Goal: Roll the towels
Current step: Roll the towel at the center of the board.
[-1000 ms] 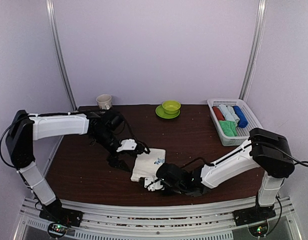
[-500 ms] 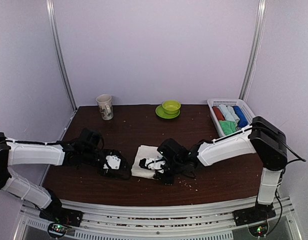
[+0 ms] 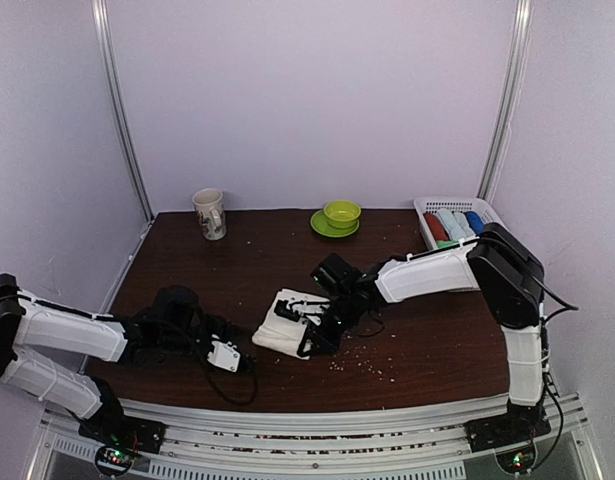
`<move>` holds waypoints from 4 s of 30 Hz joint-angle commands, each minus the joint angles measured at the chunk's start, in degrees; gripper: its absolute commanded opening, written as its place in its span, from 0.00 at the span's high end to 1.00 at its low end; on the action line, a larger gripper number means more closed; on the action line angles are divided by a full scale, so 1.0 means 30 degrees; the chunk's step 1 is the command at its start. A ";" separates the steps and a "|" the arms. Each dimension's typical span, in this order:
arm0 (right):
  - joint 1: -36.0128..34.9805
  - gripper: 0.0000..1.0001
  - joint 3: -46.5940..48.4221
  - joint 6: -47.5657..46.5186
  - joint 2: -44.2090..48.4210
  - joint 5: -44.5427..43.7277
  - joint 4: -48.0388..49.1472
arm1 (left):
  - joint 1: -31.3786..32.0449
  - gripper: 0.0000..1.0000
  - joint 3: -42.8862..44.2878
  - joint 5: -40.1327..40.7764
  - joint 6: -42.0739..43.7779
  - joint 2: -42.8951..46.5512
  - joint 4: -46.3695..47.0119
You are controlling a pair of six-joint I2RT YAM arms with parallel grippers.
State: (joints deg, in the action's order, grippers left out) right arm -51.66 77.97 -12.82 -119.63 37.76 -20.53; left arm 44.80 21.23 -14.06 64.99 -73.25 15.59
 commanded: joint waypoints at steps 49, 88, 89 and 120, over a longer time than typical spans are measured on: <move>0.2006 0.99 0.1811 0.1259 -0.3829 0.6207 -0.5335 | 0.3260 0.62 0.0014 0.6197 0.2945 -0.7862 0.7883; -0.1207 0.18 -1.0777 -0.2155 1.4224 -1.0187 0.5218 | 0.0995 1.00 1.2620 -0.3860 -0.3012 -1.1348 -1.6611; -0.1856 0.18 -1.1342 -0.2617 1.4516 -1.0880 0.5774 | 0.0810 1.00 1.2992 -0.4177 -0.3043 -1.1657 -1.7047; -0.8334 0.23 -0.9074 -0.9376 0.3251 -2.3551 1.3058 | -0.0283 1.00 1.5799 -0.5319 -0.2202 -1.4176 -2.0520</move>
State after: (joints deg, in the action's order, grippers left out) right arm -76.40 48.95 -38.68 -107.35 -29.19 17.74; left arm 43.81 70.08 -32.73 57.54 -112.46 -39.42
